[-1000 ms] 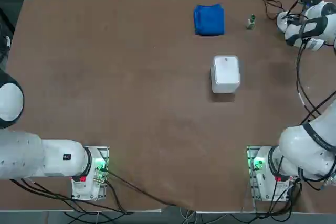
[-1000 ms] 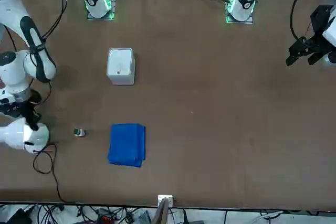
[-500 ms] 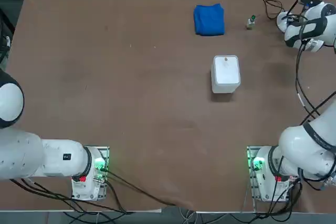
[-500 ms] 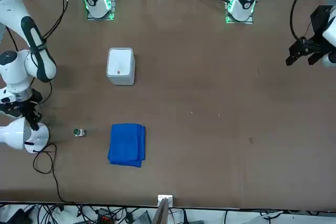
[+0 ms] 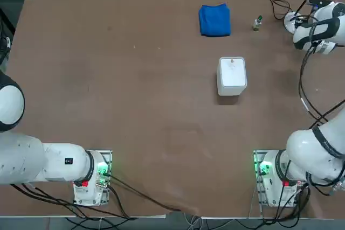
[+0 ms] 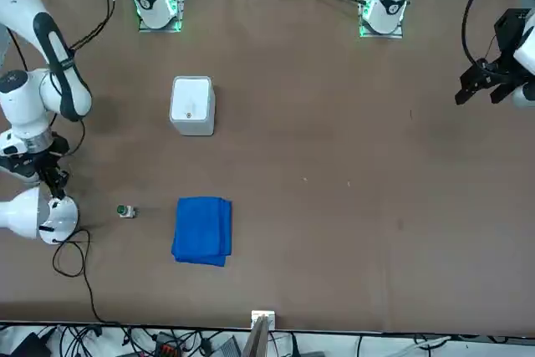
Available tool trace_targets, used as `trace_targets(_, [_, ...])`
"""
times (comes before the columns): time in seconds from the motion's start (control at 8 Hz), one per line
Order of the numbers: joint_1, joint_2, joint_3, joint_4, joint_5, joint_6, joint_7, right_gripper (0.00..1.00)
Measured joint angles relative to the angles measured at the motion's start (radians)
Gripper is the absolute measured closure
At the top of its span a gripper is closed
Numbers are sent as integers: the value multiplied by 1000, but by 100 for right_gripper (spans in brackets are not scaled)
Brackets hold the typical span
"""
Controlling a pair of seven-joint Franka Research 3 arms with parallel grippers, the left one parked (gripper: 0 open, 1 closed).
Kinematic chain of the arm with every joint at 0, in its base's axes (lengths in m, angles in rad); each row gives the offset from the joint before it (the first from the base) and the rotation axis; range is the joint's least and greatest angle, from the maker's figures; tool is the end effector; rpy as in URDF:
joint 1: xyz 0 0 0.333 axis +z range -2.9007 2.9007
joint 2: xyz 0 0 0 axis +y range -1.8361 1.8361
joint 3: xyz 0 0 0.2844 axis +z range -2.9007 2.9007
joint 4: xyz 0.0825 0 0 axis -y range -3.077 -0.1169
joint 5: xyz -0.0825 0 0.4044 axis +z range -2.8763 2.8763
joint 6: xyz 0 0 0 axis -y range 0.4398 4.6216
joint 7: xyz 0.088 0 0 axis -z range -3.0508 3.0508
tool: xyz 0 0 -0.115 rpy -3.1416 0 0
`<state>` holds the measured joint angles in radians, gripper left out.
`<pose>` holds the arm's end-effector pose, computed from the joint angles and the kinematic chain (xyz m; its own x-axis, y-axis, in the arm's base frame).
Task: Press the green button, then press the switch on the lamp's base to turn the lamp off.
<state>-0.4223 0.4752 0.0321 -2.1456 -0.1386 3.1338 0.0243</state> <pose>0.5676 -0.2204 0.1813 0.8403 -0.2334 0.4894 -0.2902 -0.9560 0.0423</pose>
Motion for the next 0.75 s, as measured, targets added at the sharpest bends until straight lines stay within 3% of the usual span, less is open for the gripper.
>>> trace_targets(0.25, [5, -167, 12, -7, 0, -355, 0, 96])
trace_targets(0.5, [14, -330, 49, 11, 0, -765, 0, 82])
trace_targets(0.75, [33, -434, 99, 66, 4, -1072, 0, 47])
